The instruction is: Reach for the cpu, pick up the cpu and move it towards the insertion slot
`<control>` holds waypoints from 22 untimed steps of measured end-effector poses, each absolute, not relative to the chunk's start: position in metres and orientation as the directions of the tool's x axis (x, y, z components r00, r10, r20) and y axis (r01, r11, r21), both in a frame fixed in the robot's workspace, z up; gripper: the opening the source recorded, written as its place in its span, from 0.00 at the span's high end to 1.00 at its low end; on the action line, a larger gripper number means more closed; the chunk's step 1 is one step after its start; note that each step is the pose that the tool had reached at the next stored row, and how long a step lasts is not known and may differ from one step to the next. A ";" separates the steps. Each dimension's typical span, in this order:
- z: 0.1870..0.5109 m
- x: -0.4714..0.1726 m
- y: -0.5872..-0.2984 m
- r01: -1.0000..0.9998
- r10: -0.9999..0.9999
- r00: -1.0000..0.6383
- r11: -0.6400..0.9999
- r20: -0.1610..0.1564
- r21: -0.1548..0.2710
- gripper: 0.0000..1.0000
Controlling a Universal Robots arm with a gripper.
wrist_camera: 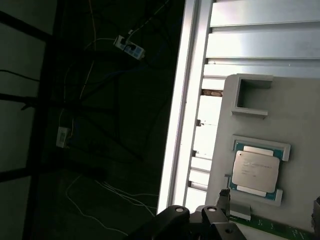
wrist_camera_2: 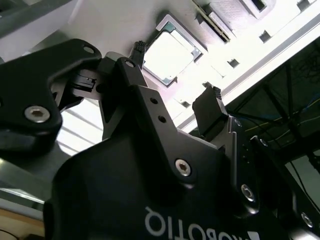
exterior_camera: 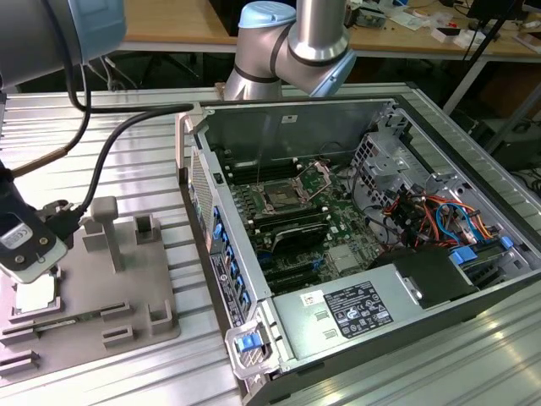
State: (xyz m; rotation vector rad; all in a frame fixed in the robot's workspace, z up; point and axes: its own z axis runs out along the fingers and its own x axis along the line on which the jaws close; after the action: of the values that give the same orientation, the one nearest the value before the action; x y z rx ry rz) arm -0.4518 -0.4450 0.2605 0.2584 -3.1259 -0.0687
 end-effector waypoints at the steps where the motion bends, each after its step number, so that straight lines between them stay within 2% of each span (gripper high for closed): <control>1: 0.259 -0.452 -0.445 -0.165 -0.165 -0.986 0.985 0.001 0.044 0.34; 18: 0.225 -0.455 -0.439 -0.096 -0.096 -0.995 0.995 0.003 0.038 0.34; 19: 0.223 -0.455 -0.439 -0.094 -0.094 -0.996 0.995 0.003 0.036 0.33; 20: 0.222 -0.455 -0.439 -0.094 -0.094 -0.996 0.995 0.003 0.036 0.27; 21: 0.222 -0.455 -0.439 -0.094 -0.094 -0.996 0.995 0.003 0.036 0.27; 22: 0.222 -0.455 -0.439 -0.094 -0.094 -0.996 0.995 0.003 0.036 0.20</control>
State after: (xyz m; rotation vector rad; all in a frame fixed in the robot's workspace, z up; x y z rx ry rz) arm -0.4549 -0.4388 0.2219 0.1470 -3.1327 -0.0559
